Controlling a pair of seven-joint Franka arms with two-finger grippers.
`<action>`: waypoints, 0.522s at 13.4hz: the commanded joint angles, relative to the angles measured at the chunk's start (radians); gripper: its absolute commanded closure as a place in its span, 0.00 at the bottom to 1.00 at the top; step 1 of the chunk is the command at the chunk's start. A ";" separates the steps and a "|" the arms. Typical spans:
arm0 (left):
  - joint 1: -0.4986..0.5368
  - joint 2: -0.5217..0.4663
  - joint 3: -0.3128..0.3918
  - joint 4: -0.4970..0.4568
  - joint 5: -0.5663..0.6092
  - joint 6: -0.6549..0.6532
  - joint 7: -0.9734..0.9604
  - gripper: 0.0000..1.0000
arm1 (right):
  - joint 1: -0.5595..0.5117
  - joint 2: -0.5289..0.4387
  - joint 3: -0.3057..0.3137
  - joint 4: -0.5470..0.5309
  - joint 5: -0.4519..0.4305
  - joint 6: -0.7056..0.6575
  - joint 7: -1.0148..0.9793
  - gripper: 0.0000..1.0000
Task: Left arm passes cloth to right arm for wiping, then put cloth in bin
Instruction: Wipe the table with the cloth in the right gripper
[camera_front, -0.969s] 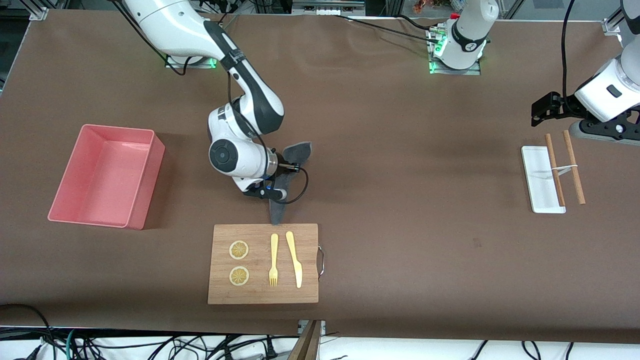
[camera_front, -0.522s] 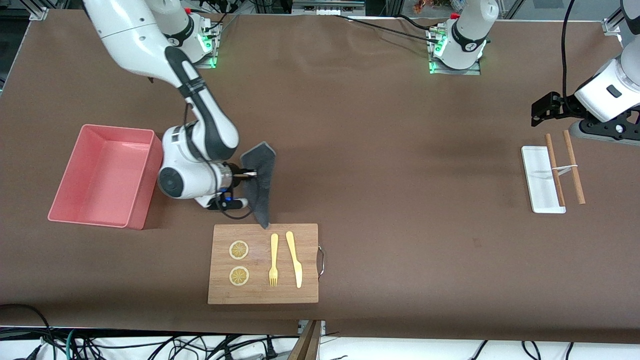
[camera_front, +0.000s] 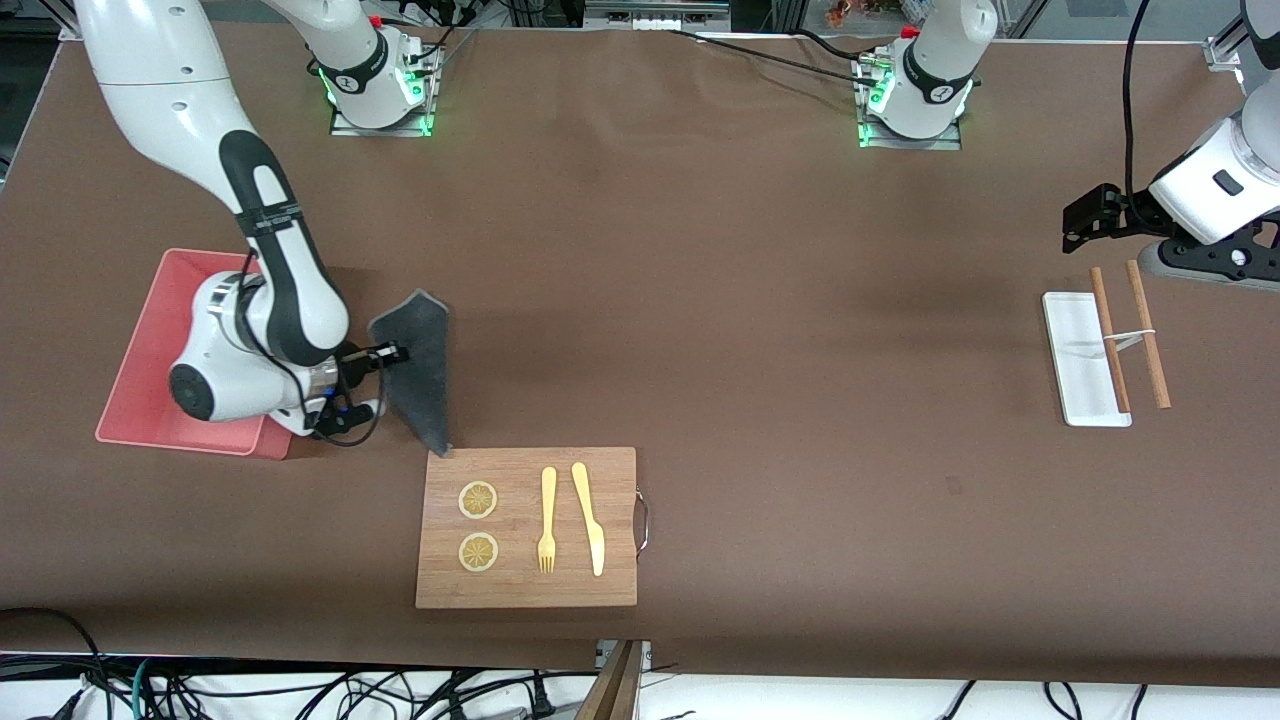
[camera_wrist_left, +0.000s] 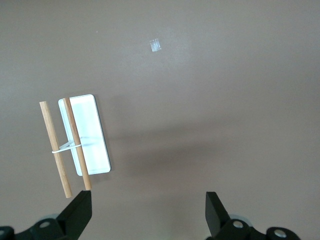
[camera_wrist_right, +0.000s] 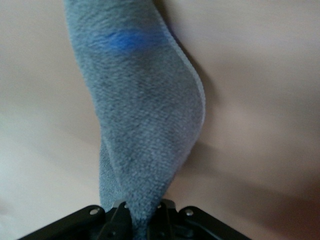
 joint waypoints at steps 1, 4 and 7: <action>0.000 0.006 0.003 0.015 -0.011 -0.013 0.014 0.00 | -0.013 -0.022 -0.023 -0.017 -0.067 -0.006 -0.076 1.00; 0.001 0.006 0.003 0.015 -0.011 -0.013 0.013 0.00 | -0.014 -0.042 -0.046 -0.003 -0.141 -0.006 -0.130 1.00; 0.000 0.006 0.001 0.015 -0.011 -0.013 0.011 0.00 | -0.014 -0.106 -0.046 0.000 -0.228 -0.008 -0.127 1.00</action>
